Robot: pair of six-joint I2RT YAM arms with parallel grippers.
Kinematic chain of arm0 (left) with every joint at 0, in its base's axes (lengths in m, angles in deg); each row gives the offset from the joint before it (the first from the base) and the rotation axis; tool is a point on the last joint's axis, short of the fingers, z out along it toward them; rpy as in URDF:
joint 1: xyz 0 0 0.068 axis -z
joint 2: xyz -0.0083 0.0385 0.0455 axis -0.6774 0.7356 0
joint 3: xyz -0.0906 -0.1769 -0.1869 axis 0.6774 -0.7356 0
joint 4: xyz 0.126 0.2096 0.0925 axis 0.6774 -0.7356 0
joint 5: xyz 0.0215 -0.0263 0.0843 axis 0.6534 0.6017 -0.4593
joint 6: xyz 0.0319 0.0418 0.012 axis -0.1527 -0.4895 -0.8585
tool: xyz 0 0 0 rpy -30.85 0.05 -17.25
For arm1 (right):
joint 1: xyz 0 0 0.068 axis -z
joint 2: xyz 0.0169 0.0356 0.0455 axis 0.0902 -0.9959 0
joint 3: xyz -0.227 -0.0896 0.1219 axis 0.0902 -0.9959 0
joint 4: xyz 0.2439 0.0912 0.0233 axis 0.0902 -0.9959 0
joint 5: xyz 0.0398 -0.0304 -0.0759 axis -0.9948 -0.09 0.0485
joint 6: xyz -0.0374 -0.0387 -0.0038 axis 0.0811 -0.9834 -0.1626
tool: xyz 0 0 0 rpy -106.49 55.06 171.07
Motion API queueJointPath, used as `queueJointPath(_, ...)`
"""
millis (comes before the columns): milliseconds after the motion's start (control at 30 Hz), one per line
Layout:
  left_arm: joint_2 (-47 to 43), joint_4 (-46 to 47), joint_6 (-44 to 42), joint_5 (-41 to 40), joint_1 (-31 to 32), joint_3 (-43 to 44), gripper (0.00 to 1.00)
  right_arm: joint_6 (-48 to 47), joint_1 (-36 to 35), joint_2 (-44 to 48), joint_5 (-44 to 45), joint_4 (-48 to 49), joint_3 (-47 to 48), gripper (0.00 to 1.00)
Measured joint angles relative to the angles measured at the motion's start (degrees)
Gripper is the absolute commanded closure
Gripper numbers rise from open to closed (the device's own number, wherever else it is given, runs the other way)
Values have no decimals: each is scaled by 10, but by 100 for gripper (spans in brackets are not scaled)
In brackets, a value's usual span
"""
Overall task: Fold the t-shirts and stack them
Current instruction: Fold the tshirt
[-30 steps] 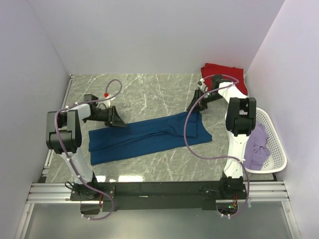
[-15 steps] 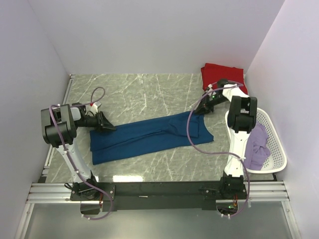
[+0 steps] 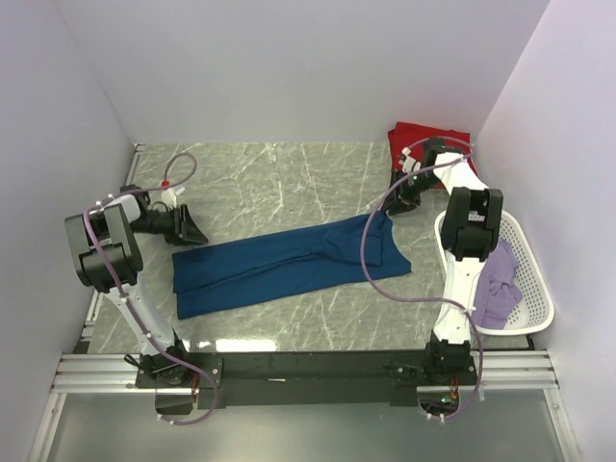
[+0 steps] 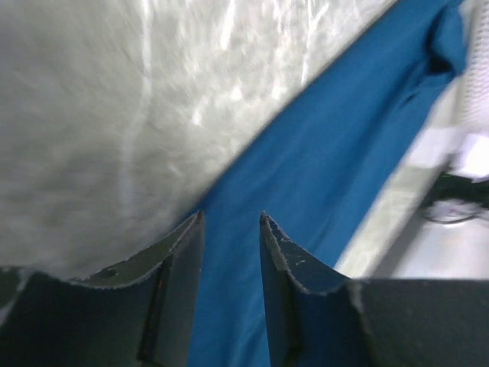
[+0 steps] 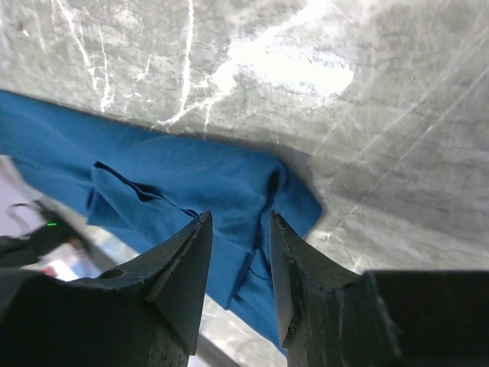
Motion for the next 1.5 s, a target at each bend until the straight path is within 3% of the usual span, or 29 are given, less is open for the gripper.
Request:
queueJointPath(200,-3,-95,-158,-78,-3,93,52,-34,-31,5,62,-21,6,57)
queueJointPath(367,-3,-134,-245,-137,-3,89,51,-49,-54,23,89,-26,-51,58)
queueJointPath(600,-14,-136,-328,-200,-3,52,53,-69,-60,121,101,-41,-169,63)
queueJointPath(733,-19,-127,-342,-209,-2,46,63,-75,-71,133,111,-35,-192,64)
queueJointPath(867,-18,-110,-343,-229,-2,45,90,-80,-90,109,143,-34,-197,65)
queueJointPath(967,-17,-106,-340,-238,-3,44,99,-79,-100,86,172,-42,-183,67)
queueJointPath(1233,-11,-111,-315,-217,-34,44,99,-84,-149,39,289,-43,-75,68)
queueJointPath(1333,-13,-109,-303,-202,-55,35,82,-85,-169,-11,321,-49,21,68)
queueJointPath(1400,-21,-104,-292,-190,-70,26,62,-85,-179,-45,339,-43,90,67)
queueJointPath(1433,-29,-100,-285,-186,-77,20,45,-85,-182,-58,348,-33,119,66)
queueJointPath(1500,-60,-79,-271,-178,-86,6,36,-85,-183,-69,365,-8,156,59)
